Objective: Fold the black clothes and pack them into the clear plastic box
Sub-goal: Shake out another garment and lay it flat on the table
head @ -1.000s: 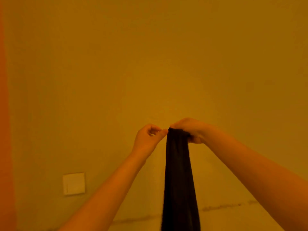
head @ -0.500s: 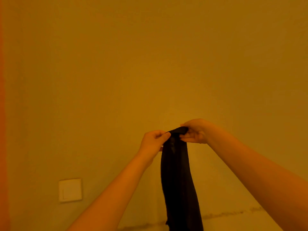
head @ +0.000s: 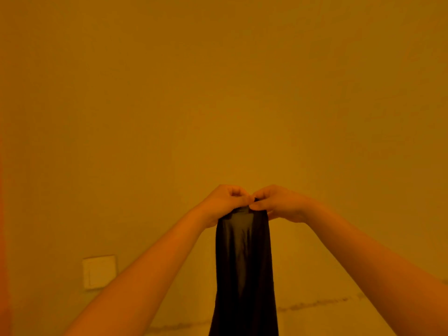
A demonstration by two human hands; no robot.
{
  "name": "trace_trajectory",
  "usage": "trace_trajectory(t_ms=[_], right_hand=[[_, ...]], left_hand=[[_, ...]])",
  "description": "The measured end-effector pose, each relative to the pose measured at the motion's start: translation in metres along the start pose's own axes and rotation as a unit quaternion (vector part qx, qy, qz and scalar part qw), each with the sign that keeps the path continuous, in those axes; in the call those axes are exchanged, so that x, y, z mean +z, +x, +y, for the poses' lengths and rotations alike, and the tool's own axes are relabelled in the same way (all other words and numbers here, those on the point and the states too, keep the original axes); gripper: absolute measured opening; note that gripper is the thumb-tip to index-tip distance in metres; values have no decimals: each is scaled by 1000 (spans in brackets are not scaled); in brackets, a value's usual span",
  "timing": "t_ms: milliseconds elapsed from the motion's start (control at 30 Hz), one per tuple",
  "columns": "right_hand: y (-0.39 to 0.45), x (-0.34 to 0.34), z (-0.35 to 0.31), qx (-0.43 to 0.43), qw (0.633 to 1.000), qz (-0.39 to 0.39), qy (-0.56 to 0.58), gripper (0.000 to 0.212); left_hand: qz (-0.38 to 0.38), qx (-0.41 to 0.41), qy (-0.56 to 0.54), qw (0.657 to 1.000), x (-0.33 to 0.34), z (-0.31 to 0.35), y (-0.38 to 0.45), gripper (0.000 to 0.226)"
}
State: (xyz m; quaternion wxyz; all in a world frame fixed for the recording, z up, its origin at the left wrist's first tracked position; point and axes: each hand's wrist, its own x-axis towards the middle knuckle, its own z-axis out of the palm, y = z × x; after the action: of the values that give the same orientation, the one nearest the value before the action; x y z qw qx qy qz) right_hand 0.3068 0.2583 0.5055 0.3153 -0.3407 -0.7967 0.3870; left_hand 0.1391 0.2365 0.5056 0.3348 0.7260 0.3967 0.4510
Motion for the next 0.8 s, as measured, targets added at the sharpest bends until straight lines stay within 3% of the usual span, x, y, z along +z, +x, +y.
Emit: trace_trajectory(t_ms=[133, 233, 300, 367, 433, 467, 533, 600, 700, 800], right_hand=[[0, -5, -2, -17, 1000, 20, -11, 14], [-3, -12, 0, -32, 998, -6, 52, 12], [-4, -16, 4, -36, 992, -46, 110, 25], [-2, -18, 8, -14, 986, -63, 155, 43], [-1, -17, 6, 12, 987, -76, 141, 54], [-1, -17, 3, 25, 990, -90, 104, 55], [-2, -15, -6, 53, 991, -116, -24, 47], [0, -9, -15, 58, 968, -125, -212, 34], [9, 5, -21, 29, 911, -142, -386, 29], [13, 11, -22, 2, 906, -118, -406, 26]], left_hand=[[-96, -68, 136, 984, -24, -11, -19, 7], [-115, -75, 142, 980, -44, -26, -33, 12], [-115, -46, 82, 989, -55, -39, -42, 9], [-116, -16, -29, 993, -64, -49, -49, 33], [-122, -8, -120, 985, -69, -54, -57, 50], [-124, -2, -136, 983, -69, -51, -63, 43], [-123, -9, -54, 991, -70, -47, -71, 6], [-159, 3, 162, 974, -69, -50, -75, 28], [-265, -49, 383, 884, -65, -71, -81, 17], [-273, -88, 516, 807, -72, -94, -92, 25]])
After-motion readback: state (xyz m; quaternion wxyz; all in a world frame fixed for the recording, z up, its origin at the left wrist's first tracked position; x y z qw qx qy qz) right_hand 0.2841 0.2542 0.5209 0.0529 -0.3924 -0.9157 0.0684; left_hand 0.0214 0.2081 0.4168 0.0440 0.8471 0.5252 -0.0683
